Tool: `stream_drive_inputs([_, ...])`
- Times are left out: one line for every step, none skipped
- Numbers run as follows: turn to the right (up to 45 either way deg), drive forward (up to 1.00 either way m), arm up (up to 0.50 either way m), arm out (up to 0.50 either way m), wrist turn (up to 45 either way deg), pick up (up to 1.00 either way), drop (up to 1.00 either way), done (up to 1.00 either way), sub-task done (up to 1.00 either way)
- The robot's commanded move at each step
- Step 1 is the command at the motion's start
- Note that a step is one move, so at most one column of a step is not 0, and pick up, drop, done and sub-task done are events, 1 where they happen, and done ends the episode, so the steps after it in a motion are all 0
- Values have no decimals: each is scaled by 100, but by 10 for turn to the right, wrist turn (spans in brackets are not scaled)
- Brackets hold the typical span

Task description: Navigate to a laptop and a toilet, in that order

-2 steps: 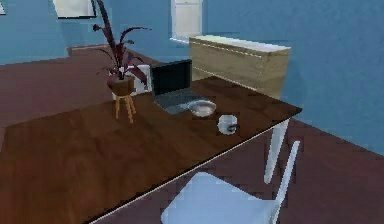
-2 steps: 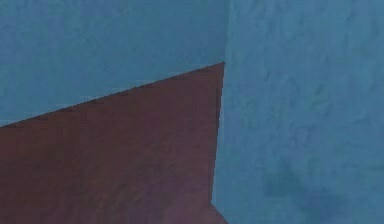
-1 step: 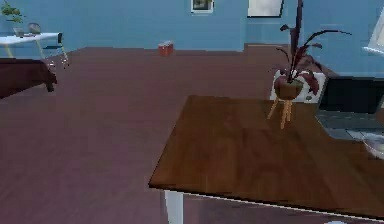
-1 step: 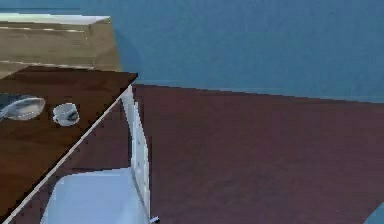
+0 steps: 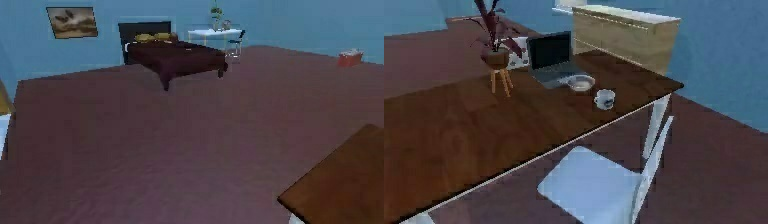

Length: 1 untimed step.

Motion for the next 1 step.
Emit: stream_drive_inputs([-330, 0, 0, 0, 0, 0, 0, 0, 0])
